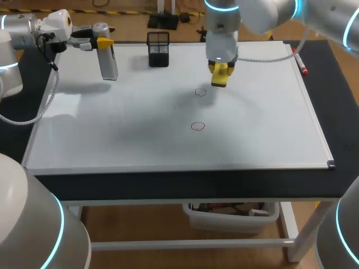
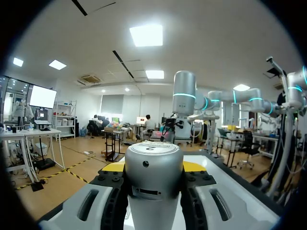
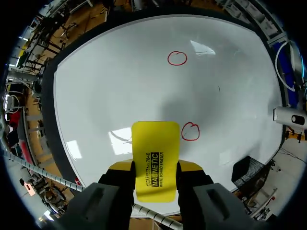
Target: Pick up the inspection probe, press it on each red-marked spot on the whiteboard one by one, put down the probe, pick up the eraser, and wipe off all the red marks.
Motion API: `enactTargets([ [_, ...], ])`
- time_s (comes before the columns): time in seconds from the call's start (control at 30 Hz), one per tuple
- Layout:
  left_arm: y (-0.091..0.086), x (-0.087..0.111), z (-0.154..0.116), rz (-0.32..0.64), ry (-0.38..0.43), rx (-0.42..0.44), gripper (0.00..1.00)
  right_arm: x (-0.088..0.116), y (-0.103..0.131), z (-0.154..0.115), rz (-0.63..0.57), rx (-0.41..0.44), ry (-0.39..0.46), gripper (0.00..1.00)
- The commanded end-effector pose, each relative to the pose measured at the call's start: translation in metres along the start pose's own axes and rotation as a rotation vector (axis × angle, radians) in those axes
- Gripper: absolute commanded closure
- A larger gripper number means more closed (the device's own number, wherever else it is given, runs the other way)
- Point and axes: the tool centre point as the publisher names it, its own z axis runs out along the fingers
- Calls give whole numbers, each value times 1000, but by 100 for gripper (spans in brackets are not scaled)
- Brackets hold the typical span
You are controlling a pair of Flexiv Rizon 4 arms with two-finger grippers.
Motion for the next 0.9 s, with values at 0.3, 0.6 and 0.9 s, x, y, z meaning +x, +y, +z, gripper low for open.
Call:
enactTargets([
  [0.3,-1,1,0,0,0,0,100,68,-10,-4,168,4,-23,100],
  [0.6,-1,1,0,0,0,0,100,104,-26,4,278,-32,-9,100],
  [0.9,-1,1,0,0,0,0,100,126,-50,9,327,-67,15,100],
])
